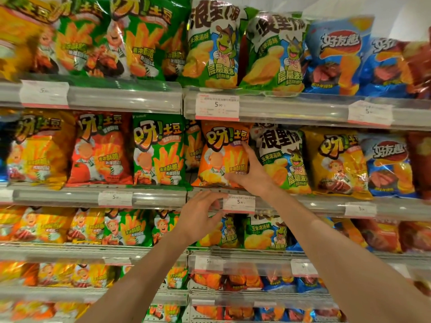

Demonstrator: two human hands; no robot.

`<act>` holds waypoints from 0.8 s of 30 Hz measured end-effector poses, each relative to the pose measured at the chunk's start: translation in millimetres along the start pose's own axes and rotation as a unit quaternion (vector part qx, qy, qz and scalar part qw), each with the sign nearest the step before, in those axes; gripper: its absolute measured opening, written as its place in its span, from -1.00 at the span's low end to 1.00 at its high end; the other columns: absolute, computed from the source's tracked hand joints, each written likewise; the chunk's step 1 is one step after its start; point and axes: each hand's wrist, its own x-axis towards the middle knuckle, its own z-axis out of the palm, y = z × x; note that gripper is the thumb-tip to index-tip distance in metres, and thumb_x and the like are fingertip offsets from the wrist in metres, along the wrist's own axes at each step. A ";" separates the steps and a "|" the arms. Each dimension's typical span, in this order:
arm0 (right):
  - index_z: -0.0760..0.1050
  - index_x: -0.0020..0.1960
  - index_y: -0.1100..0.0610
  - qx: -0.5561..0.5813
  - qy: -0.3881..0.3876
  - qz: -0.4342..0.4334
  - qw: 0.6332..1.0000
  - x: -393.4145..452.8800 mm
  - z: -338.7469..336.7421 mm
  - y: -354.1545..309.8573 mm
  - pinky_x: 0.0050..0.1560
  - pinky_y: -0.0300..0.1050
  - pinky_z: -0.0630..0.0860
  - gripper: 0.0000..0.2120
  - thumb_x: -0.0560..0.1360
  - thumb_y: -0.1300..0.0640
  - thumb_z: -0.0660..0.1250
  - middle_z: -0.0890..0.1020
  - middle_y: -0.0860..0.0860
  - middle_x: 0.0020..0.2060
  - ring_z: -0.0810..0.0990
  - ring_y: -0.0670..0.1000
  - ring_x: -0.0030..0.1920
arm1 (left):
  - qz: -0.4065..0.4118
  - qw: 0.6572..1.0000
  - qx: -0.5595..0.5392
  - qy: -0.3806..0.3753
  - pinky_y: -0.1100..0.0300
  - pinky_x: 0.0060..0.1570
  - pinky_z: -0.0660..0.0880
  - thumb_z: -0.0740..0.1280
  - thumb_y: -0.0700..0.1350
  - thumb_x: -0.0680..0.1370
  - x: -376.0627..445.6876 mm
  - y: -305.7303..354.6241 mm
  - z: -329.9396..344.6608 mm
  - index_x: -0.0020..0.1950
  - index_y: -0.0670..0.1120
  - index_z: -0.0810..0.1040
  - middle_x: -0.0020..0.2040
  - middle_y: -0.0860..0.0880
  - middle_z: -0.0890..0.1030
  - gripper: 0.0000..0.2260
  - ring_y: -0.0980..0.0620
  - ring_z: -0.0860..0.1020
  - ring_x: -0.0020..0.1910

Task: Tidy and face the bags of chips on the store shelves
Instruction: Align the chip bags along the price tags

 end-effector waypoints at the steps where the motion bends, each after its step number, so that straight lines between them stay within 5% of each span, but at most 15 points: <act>1: -0.04 0.61 -0.11 -0.002 -0.002 0.000 1.000 1.1 0.2 0.1 0.08 -0.34 0.44 0.01 0.41 0.17 0.56 0.36 -0.14 0.28 0.43 -0.10 0.25 | -0.001 1.000 -0.002 0.000 0.27 -0.09 0.45 0.44 -0.03 0.51 0.3 0.1 -0.2 0.33 0.06 0.54 -0.08 0.15 0.51 -0.61 0.19 0.45 -0.07; 9: 0.07 0.59 0.02 0.032 0.012 -0.005 0.999 -9.5 -19.5 -11.1 0.33 -0.20 0.39 -0.10 0.43 0.22 0.53 0.36 -0.10 0.36 0.36 -0.06 0.39 | -0.002 1.000 0.007 0.002 0.25 -0.10 0.48 0.41 -0.02 0.54 -0.2 5.6 -3.3 0.36 0.05 0.52 -0.08 0.16 0.51 -0.62 0.23 0.40 -0.12; 14: 0.41 0.42 0.08 -0.193 0.194 -0.060 0.960 -29.1 -72.1 3.1 0.39 -0.09 0.36 -0.50 0.52 0.09 0.44 0.44 0.07 0.35 0.43 0.05 0.34 | 0.016 0.997 0.075 0.009 0.13 -0.07 0.54 0.43 0.05 0.52 5.4 11.1 -0.3 0.35 0.01 0.53 0.07 0.06 0.61 -0.59 0.05 0.55 0.07; 16: 0.44 0.39 0.12 -0.245 0.230 -0.061 0.940 -34.4 -94.6 15.3 0.39 -0.09 0.30 -0.51 0.50 0.08 0.45 0.42 0.15 0.32 0.40 0.15 0.36 | 0.022 0.996 0.091 0.006 0.11 -0.13 0.56 0.46 0.04 0.50 9.2 13.3 0.7 0.32 0.02 0.55 0.01 0.06 0.60 -0.61 0.02 0.57 0.04; 21: 0.06 0.60 0.03 -0.113 0.099 0.089 0.985 -35.4 -118.2 41.0 0.42 -0.06 0.32 -0.17 0.50 -0.02 0.46 0.37 0.07 0.44 0.37 0.10 0.44 | 0.023 0.995 0.094 0.013 0.12 -0.23 0.53 0.46 0.05 0.49 15.6 16.9 4.5 0.24 0.07 0.56 -0.16 0.14 0.55 -0.67 0.06 0.56 -0.10; 24: -0.05 0.62 -0.01 -0.034 0.101 0.145 0.984 -27.2 -120.2 45.3 0.38 -0.06 0.29 -0.11 0.50 -0.13 0.42 0.38 0.00 0.46 0.35 0.06 0.46 | 0.024 0.996 0.082 0.026 0.14 -0.31 0.49 0.48 0.04 0.47 17.8 16.0 5.3 0.19 0.07 0.57 -0.24 0.17 0.51 -0.69 0.09 0.54 -0.18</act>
